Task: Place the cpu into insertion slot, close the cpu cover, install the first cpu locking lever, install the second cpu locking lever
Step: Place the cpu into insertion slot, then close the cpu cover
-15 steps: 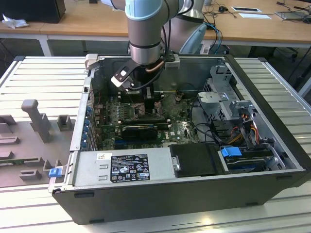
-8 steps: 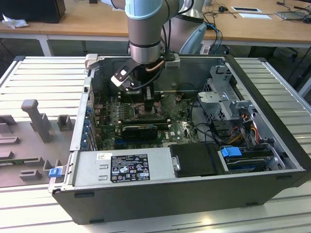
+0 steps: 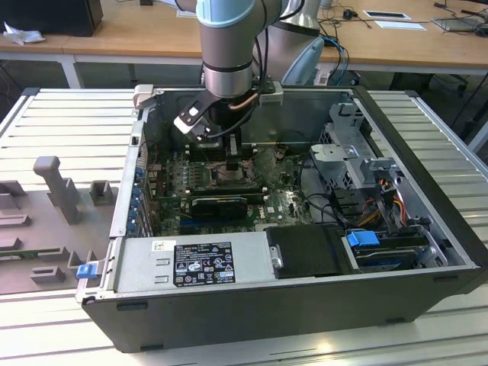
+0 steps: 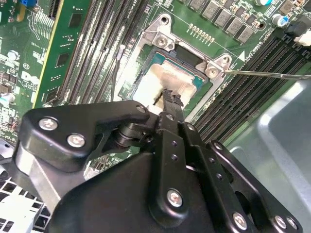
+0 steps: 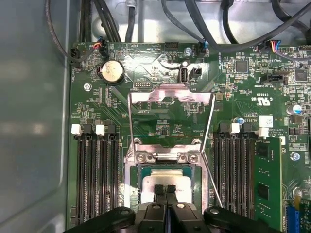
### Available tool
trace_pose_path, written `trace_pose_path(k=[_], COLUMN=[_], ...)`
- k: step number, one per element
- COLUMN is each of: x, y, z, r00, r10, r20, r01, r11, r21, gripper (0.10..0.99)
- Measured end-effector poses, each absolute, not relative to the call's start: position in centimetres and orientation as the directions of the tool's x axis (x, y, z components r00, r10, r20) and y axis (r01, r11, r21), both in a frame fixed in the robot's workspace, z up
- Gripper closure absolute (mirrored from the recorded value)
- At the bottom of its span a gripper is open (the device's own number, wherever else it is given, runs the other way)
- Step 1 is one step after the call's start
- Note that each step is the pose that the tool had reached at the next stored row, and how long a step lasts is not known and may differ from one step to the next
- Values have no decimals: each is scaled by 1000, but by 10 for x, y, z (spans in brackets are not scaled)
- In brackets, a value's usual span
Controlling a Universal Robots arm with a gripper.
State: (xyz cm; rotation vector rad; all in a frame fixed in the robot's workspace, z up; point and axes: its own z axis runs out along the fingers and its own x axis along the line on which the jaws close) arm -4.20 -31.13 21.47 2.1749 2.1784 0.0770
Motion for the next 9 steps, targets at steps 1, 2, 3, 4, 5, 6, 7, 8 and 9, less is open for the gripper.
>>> trace_pose_path(k=[1, 2, 3, 4, 5, 6, 7, 8, 9], x=[-42, -42, -42, -42, -42, -42, -42, -42, -42], y=[-311, -311, -311, -311, -311, -311, -311, -311, -311], z=[215, 216, 217, 218, 220, 221, 222, 222, 222], r00=[-1, -1, -1, -1, -1, -1, -1, -1, -1], r10=[1000, 1000, 1000, 1000, 1000, 1000, 1000, 1000, 1000], r20=[-9, -9, -9, -9, -9, -9, -9, -9, -9], r01=[997, 997, 997, 997, 997, 997, 997, 997, 997], r11=[2, 2, 2, 2, 2, 2, 2, 2, 2], r21=[79, 79, 79, 79, 79, 79, 79, 79, 79], gripper=[980, 980, 980, 980, 980, 980, 980, 980, 980])
